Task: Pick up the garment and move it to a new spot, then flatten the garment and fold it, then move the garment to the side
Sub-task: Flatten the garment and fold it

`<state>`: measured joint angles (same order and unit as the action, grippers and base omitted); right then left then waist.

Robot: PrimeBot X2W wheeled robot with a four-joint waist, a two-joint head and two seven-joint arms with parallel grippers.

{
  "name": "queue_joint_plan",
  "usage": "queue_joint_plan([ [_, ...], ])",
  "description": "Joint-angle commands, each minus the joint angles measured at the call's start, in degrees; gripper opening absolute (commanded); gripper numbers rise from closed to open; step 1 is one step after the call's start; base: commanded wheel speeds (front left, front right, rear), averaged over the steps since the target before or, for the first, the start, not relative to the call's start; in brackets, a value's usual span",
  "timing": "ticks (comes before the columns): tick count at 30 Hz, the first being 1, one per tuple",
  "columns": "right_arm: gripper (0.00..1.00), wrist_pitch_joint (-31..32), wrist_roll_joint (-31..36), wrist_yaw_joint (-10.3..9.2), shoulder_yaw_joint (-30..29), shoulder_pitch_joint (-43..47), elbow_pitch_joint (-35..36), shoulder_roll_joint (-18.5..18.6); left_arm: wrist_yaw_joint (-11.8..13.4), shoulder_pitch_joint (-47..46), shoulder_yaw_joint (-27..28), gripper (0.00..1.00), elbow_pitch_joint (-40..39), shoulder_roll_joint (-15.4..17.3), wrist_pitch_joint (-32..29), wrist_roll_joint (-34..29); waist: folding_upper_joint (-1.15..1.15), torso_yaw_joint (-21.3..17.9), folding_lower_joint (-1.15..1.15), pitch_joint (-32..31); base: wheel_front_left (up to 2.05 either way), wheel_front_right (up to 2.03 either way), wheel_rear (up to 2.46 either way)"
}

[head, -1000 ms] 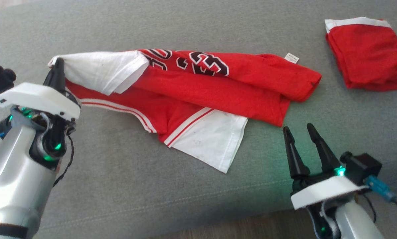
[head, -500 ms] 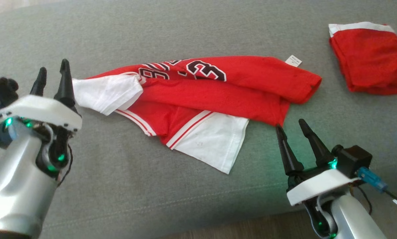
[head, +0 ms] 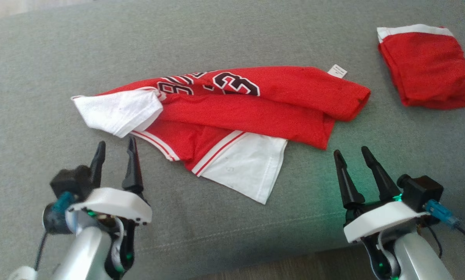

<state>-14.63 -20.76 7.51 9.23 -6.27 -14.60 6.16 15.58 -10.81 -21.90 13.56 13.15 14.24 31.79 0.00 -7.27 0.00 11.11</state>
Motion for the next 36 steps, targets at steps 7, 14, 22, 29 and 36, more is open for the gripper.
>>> queue_joint_plan([
  [7, 1.0, -0.4, -2.5, -0.02, 0.1, -3.2, -3.6, 0.4, -1.8, 1.8, 4.2, 1.0, -3.2, -3.7, 0.7, -10.1, 0.0, 2.5, 0.0, -1.4, 0.0, 0.0, 0.0],
  [14, 1.0, -0.4, -9.2, -0.02, 1.6, -10.4, -15.1, 1.8, -3.8, 4.4, 3.8, 1.0, -4.1, -7.7, 0.7, -15.3, 0.0, 5.5, 0.0, -2.1, 0.0, 0.0, 0.0],
  [22, 1.0, 2.6, -16.7, -0.02, 8.2, -17.7, -30.1, 3.7, -5.1, 5.6, 3.8, 1.0, -3.9, -9.5, 0.8, -17.4, 0.0, 9.0, 0.0, -2.0, 0.0, 0.0, 0.0],
  [29, 0.0, 3.6, -19.4, -0.02, 12.4, -22.2, -36.3, 4.3, -5.4, 5.8, 5.4, 1.0, -4.3, -10.0, 0.8, -18.2, 0.0, 8.5, 0.0, -1.0, 0.0, 0.0, 0.0],
  [36, 0.0, 2.9, -21.3, -0.02, 17.1, -22.6, -35.8, 5.1, -5.9, 5.5, 6.0, 1.0, -4.2, -10.2, 0.8, -18.5, 0.0, 6.9, 0.0, -0.8, 0.0, 0.0, 0.0],
])
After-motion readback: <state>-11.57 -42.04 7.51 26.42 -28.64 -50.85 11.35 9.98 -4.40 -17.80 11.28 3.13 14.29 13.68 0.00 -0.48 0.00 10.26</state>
